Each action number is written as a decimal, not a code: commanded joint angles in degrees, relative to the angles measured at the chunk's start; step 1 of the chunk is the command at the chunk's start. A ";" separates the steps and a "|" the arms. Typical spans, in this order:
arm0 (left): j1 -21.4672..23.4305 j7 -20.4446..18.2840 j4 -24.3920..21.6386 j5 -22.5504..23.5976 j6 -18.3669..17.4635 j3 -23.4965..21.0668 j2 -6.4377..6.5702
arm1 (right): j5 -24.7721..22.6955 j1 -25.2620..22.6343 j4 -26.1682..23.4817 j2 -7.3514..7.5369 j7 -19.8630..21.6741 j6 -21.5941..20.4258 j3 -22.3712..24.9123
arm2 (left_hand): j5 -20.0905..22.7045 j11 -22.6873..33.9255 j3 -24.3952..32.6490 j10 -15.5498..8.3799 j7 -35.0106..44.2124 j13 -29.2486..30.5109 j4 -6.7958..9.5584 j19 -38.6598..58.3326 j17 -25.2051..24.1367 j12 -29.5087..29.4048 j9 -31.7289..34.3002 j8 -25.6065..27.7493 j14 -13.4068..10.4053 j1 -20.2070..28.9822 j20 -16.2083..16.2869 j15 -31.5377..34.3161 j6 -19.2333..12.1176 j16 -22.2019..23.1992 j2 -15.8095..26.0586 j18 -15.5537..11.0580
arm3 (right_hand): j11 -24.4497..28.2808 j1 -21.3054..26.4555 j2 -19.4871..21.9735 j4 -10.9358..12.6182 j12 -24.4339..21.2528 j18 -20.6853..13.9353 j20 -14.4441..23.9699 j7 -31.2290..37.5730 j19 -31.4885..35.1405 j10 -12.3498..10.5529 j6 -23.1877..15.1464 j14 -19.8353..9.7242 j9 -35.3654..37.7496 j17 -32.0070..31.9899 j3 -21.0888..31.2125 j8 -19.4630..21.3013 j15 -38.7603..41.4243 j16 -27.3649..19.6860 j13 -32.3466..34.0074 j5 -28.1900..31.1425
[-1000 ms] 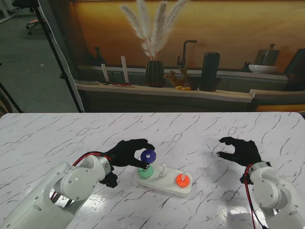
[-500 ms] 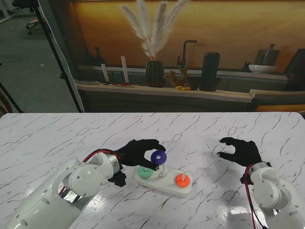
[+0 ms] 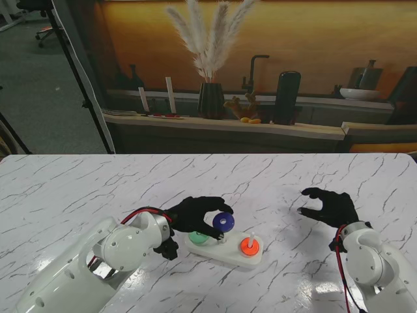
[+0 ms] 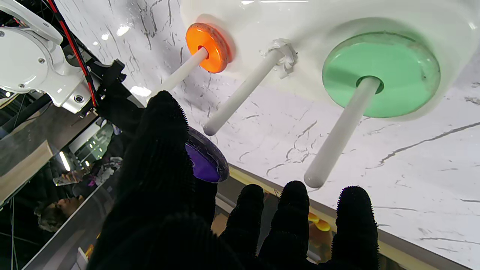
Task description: Move the three rings of the Hanoi Tower from the left rod to the right rod
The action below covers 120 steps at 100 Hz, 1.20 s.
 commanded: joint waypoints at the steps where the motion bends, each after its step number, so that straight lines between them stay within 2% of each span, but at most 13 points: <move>1: -0.17 -0.76 0.61 -0.55 -1.15 0.61 -0.40 | 0.09 -0.37 0.13 -0.42 -0.09 -0.05 -0.25 | 4.34 -0.01 1.82 -0.74 4.40 1.09 -0.88 1.43 -0.46 0.58 -0.03 2.14 -0.08 3.86 -0.67 0.36 -3.71 0.32 4.30 2.56 | 0.40 0.98 1.36 1.29 0.14 13.41 -0.41 0.51 1.23 -0.50 -0.27 -0.22 0.48 -0.18 -1.00 0.00 1.02 0.29 0.82 1.37; 55: -0.62 -1.10 1.60 -0.57 -0.84 1.53 -0.33 | 0.03 -0.34 0.41 -0.42 -0.24 -0.21 -0.14 | 4.31 0.01 1.82 -0.73 4.35 1.09 -0.86 1.42 -0.28 0.60 -0.04 2.08 0.03 3.93 -0.72 0.39 -3.63 0.34 4.27 2.52 | 0.39 0.97 1.37 1.29 0.11 13.43 -0.41 0.49 1.28 -0.57 -0.31 -0.26 0.41 -0.14 -1.03 0.00 1.04 0.28 0.84 1.32; 120: -1.71 0.29 3.24 -1.61 -1.14 2.76 -0.79 | -0.11 -0.49 0.59 -0.37 -0.13 -0.34 -0.07 | 4.14 0.18 1.82 -0.91 4.57 1.39 -0.80 2.75 0.06 0.72 0.11 2.01 0.13 3.91 -0.12 0.80 -3.70 0.60 4.28 2.52 | 0.43 0.97 1.38 1.29 0.11 13.43 -0.44 0.53 1.31 -0.53 -0.27 -0.29 0.46 -0.14 -1.03 0.01 1.04 0.27 0.84 1.45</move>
